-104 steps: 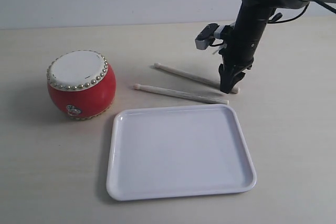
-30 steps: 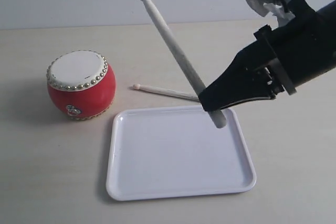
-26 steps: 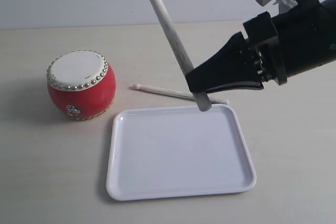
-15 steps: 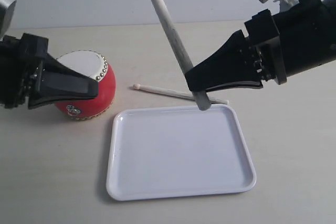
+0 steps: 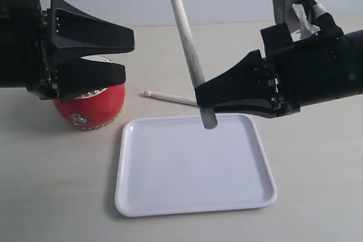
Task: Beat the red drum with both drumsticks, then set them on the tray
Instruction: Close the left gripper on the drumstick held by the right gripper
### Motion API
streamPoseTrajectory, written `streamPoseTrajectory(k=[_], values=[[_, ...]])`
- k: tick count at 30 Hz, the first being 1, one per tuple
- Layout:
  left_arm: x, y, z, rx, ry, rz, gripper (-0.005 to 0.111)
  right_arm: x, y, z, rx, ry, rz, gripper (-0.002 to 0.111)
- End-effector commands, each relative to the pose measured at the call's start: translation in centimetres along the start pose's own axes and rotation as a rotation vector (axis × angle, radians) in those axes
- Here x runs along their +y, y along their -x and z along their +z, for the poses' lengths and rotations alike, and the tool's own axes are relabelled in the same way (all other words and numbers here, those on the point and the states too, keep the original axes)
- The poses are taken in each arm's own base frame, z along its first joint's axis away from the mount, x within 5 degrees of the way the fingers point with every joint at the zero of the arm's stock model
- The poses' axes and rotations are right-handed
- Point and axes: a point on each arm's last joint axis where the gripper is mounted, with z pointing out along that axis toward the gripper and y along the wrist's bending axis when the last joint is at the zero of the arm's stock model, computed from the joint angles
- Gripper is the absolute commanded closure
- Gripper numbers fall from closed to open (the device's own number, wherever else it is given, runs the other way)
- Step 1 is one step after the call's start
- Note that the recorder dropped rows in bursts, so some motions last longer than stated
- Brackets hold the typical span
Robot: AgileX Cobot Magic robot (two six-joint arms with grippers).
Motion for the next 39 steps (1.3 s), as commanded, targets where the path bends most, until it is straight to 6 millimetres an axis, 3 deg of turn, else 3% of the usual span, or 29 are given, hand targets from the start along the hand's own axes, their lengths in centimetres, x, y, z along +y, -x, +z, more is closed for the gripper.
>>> streamPoseTrajectory(k=[1, 8, 21, 31, 34, 39], values=[[0.3, 0.0, 0.1, -0.033, -0.001, -0.027, 0.038, 0.4, 0.3, 0.7, -0.059, 0.009, 0.011, 0.108], [0.2, 0.1, 0.1, -0.039, -0.008, -0.032, 0.038, 1.3, 0.3, 3.4, -0.135, -0.035, 0.032, 0.108], [0.4, -0.7, 0.1, 0.039, 0.007, -0.015, 0.038, 2.6, -1.5, 7.1, -0.054, 0.038, -0.042, 0.108], [0.4, -0.9, 0.3, 0.058, 0.022, -0.014, 0.039, 2.4, 0.0, 8.6, -0.05, 0.023, -0.047, 0.108], [0.5, -0.7, 0.3, 0.033, 0.027, -0.025, 0.05, 2.4, 0.0, 8.6, -0.05, 0.023, -0.044, 0.108], [0.4, -0.4, 0.3, 0.008, 0.019, -0.039, 0.087, 2.4, 0.0, 8.6, -0.05, 0.023, -0.04, 0.108]])
